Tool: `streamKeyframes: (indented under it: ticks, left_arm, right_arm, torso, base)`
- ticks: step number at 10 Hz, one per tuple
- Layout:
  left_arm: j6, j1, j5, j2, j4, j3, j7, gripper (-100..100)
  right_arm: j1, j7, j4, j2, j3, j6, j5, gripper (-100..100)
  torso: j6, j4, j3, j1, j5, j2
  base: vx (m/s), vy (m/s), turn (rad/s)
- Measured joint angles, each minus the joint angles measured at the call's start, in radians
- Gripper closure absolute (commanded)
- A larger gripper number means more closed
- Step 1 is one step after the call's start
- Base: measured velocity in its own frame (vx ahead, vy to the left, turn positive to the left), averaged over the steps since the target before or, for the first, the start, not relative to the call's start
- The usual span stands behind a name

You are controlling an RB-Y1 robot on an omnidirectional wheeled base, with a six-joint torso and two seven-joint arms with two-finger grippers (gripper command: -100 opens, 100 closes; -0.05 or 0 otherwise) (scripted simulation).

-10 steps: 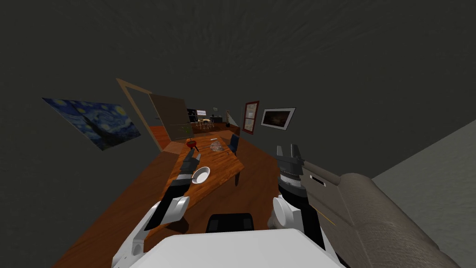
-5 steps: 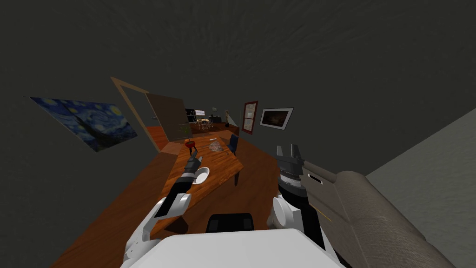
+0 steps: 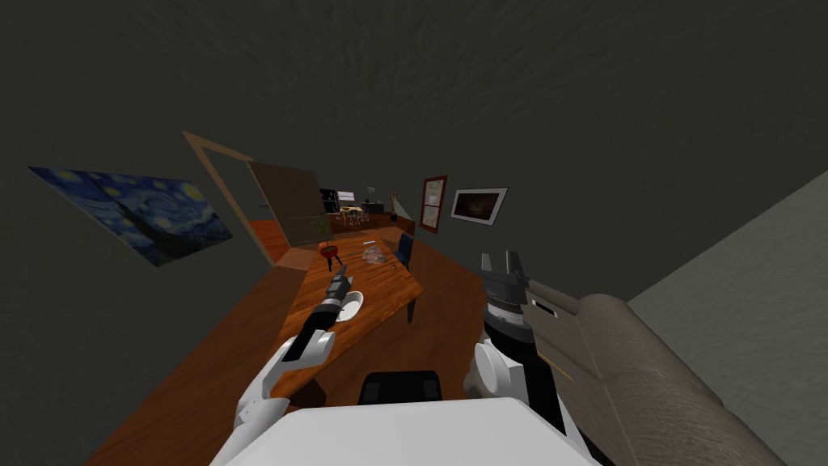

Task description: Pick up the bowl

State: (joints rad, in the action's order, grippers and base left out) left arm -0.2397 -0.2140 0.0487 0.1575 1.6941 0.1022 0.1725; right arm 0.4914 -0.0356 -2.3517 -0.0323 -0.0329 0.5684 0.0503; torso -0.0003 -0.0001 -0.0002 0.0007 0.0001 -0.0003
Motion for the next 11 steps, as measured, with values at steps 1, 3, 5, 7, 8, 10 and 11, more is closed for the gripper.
streamKeyframes:
  ticks: [1,3,5,7,8,10,11]
  left_arm:
    - [0.014,0.026,0.004,0.006,-0.046,0.005,0.004,-100]
    - [0.059,0.031,0.012,0.018,-0.072,0.01,0.015,-100]
    - [0.096,0.069,0.022,0.035,-0.129,0.02,0.025,-100]
    - [0.136,0.091,0.028,0.038,-0.169,0.025,0.028,-100]
    - [0.152,0.111,0.033,0.047,-0.202,0.029,0.033,-100]
    - [0.173,0.127,0.042,0.057,-0.249,0.034,0.04,-100]
    - [0.194,0.134,0.041,0.051,-0.261,0.037,0.038,-100]
  right_arm:
    - [0.0,0.0,0.0,0.0,0.0,0.0,0.0,0]
    - [0.0,0.0,0.0,0.0,0.0,0.0,0.0,0]
    - [0.0,0.0,0.0,0.0,0.0,0.0,0.0,0]
    - [0.0,0.0,0.0,0.0,0.0,0.0,0.0,0]
    - [0.0,0.0,0.0,0.0,0.0,0.0,0.0,0]
    - [0.0,0.0,0.0,0.0,0.0,0.0,0.0,0]
    - [0.0,0.0,0.0,0.0,0.0,0.0,0.0,0]
  torso:
    - [0.0,0.0,0.0,0.0,0.0,0.0]
    - [0.0,0.0,0.0,0.0,0.0,0.0]
    - [0.0,0.0,0.0,0.0,0.0,0.0]
    - [0.0,0.0,0.0,0.0,0.0,0.0]
    - [0.0,0.0,0.0,0.0,0.0,0.0]
    - [0.0,0.0,0.0,0.0,0.0,0.0]
    - [0.0,0.0,0.0,0.0,0.0,0.0]
  base:
    - [0.003,0.011,-0.03]
    - [0.003,0.011,-0.033]
    - [0.003,0.01,-0.032]
    - [0.002,0.009,-0.033]
    - [0.0,0.0,0.0]
    - [0.001,0.006,-0.033]
    - [0.002,0.01,-0.049]
